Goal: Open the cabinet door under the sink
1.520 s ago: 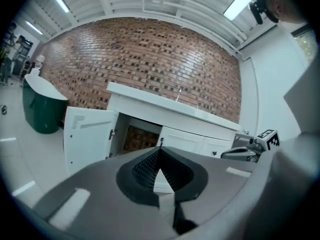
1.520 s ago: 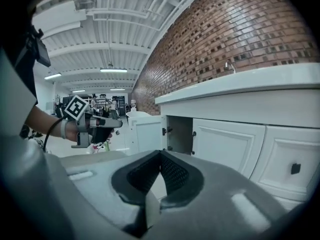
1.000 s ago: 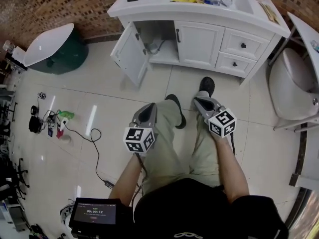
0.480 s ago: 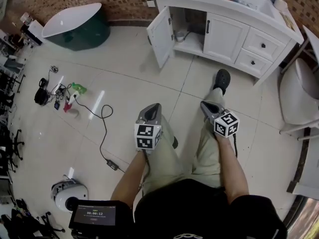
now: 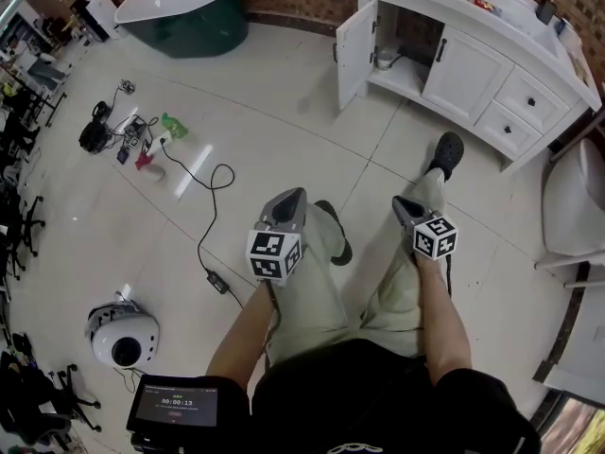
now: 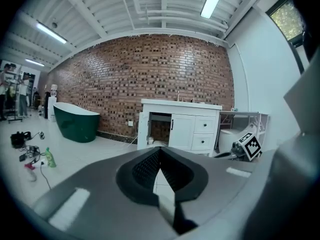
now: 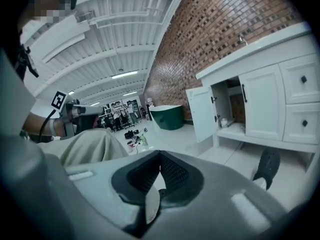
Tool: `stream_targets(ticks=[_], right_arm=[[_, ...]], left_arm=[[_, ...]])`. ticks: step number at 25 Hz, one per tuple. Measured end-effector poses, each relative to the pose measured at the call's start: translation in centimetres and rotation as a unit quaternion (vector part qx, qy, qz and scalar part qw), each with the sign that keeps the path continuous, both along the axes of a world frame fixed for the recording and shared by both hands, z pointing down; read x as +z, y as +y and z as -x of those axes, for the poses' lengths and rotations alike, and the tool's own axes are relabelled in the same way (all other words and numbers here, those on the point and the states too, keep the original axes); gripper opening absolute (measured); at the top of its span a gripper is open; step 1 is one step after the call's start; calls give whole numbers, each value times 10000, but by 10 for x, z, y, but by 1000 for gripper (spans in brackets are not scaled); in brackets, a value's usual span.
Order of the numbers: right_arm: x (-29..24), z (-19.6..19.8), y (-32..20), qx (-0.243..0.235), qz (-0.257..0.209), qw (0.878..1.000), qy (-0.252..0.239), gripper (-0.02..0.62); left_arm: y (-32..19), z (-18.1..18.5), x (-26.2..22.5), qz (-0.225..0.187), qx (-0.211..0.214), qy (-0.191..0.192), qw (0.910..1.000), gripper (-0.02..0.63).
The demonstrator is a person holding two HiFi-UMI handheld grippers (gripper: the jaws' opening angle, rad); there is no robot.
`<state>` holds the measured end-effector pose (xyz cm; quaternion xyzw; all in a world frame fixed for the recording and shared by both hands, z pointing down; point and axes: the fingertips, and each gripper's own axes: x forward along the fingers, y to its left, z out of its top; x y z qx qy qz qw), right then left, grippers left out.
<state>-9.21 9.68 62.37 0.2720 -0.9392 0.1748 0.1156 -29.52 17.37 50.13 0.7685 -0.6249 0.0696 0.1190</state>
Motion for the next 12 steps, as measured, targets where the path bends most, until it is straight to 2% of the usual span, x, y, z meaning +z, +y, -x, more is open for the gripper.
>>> stream_targets(ticks=[3, 6, 8, 12], right_arm=[[-38, 7, 4, -58, -416, 9990, 163, -8], [-66, -5, 7, -75, -649, 9975, 261, -8], [-85, -25, 7, 64, -748, 9970, 206, -8], [-143, -77, 9, 482, -1187, 9918, -20, -8]], left_arm=[[7, 16, -6, -202, -29, 424, 9989, 17], [2, 12, -17, -450, 58, 917, 9948, 17], [-2, -1, -19, -474, 134, 960, 9942, 17], [-23, -39, -21, -371, 346, 701, 9963, 17]])
